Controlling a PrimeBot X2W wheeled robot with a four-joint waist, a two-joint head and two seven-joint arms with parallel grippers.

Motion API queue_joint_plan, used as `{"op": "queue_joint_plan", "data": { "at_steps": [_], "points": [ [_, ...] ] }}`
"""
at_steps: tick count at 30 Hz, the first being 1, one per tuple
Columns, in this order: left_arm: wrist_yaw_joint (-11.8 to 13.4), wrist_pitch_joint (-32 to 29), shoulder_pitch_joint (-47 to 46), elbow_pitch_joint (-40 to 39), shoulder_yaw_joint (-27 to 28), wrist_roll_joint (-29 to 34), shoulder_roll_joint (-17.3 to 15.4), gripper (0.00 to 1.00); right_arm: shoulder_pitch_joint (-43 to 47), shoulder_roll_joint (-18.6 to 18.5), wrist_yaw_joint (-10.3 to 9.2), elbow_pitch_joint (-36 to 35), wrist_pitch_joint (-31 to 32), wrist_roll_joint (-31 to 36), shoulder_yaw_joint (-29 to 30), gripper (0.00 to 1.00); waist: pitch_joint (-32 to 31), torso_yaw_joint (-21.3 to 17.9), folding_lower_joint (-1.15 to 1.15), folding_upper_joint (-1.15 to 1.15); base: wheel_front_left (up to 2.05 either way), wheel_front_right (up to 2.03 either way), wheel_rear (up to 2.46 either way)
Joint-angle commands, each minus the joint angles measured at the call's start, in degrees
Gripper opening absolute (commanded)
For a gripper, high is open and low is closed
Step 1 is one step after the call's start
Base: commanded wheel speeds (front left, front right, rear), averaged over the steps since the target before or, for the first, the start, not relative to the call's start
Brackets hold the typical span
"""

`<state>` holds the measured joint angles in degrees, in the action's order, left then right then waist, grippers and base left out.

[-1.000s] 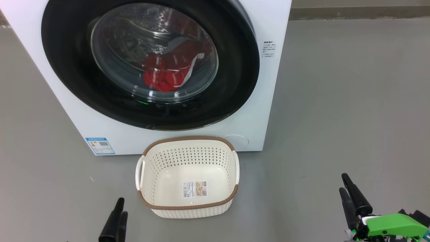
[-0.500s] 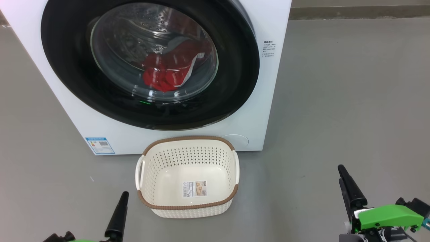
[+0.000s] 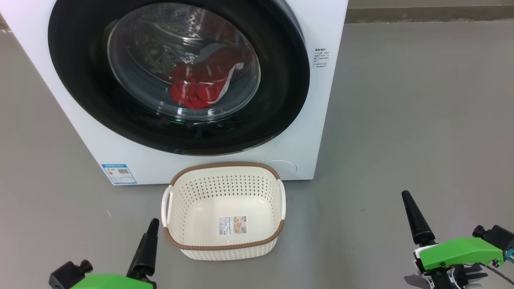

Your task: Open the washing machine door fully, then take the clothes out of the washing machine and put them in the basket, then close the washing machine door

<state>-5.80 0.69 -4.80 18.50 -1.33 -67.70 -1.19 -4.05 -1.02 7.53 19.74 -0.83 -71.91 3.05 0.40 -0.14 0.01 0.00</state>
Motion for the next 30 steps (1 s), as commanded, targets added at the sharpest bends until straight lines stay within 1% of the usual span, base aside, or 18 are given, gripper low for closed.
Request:
{"op": "queue_joint_plan", "data": {
  "at_steps": [1,6,18,19,30],
  "points": [
    [0.25,0.86,-2.84,-1.59,0.48,2.14,-0.61,1.0,-3.44,-0.76,-0.02,-1.43,-0.76,2.01,-0.48,1.0,-0.01,-0.03,0.0,0.0,0.0,0.0,0.0],
    [0.72,1.7,-3.45,-1.78,0.02,6.0,-0.67,1.0,-4.0,-0.83,-0.02,-1.46,-1.6,5.95,-0.76,1.0,-0.03,-0.06,0.0,0.0,0.0,0.0,0.0],
    [2.85,3.73,-4.92,-1.3,-1.54,15.75,-0.83,1.0,-5.24,-0.99,-0.02,-1.67,-3.62,17.07,-1.44,1.0,0.01,-0.05,0.0,0.0,0.0,0.0,0.0],
    [2.85,3.73,-4.92,-1.3,-1.54,15.75,-0.83,1.0,-5.24,-0.99,-0.02,-1.67,-3.62,17.07,-1.44,1.0,0.01,-0.05,0.0,0.0,0.0,0.0,0.0],
    [3.22,5.59,-6.46,0.37,-2.98,23.81,-0.98,1.0,-6.15,-1.14,-0.03,-1.68,-5.47,24.79,-2.01,1.0,-0.22,-0.06,0.0,0.0,0.0,0.0,0.0]
  ]
}}
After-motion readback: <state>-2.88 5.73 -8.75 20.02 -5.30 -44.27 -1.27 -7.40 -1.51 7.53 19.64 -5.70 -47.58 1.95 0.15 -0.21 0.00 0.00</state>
